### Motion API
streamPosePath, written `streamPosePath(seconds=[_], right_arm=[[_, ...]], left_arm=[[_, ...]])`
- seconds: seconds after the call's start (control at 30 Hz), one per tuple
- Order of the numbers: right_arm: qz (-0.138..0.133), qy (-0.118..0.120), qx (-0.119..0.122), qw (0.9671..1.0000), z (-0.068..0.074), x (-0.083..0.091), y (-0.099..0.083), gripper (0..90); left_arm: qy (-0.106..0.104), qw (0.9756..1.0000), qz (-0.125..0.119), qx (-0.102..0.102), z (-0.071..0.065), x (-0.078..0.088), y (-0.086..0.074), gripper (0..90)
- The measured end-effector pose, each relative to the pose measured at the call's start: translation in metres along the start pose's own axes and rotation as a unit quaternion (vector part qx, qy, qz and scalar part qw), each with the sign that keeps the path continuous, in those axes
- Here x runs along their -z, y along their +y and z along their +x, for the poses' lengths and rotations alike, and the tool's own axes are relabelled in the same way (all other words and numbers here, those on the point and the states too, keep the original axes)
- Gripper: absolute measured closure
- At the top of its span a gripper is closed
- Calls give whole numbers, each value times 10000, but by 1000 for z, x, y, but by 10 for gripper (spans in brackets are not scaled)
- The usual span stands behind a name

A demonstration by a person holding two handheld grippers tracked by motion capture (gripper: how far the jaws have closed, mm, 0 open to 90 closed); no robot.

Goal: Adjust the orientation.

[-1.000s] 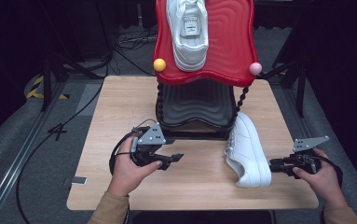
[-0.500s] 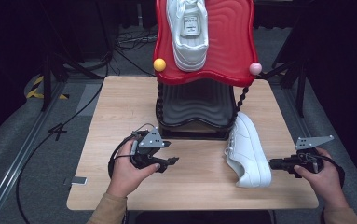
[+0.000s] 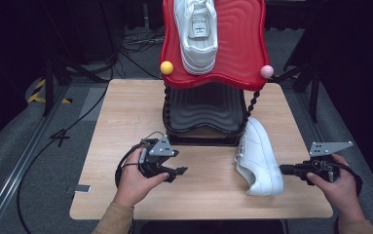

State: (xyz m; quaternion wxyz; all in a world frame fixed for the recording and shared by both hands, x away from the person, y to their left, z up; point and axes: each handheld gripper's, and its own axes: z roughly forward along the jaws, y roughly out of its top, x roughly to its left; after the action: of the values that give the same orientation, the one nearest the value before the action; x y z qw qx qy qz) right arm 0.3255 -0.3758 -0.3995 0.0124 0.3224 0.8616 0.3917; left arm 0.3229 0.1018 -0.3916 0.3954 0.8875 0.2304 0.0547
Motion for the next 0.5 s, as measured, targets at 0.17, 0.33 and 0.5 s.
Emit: streamPosePath(seconds=[0.17,0.33,0.5], right_arm=[[48,59,151,9999,8,-4,5,898],[134,58,219,9997,11,-9,6,899],[245,3,249,9994,11,-13,6,900]], left_arm=[[-9,10000,-6,30,0,-1,-1,403],[-16,10000,18,29,0,-2,-1,402],[-37,10000,42,35,1,-3,-2,401]])
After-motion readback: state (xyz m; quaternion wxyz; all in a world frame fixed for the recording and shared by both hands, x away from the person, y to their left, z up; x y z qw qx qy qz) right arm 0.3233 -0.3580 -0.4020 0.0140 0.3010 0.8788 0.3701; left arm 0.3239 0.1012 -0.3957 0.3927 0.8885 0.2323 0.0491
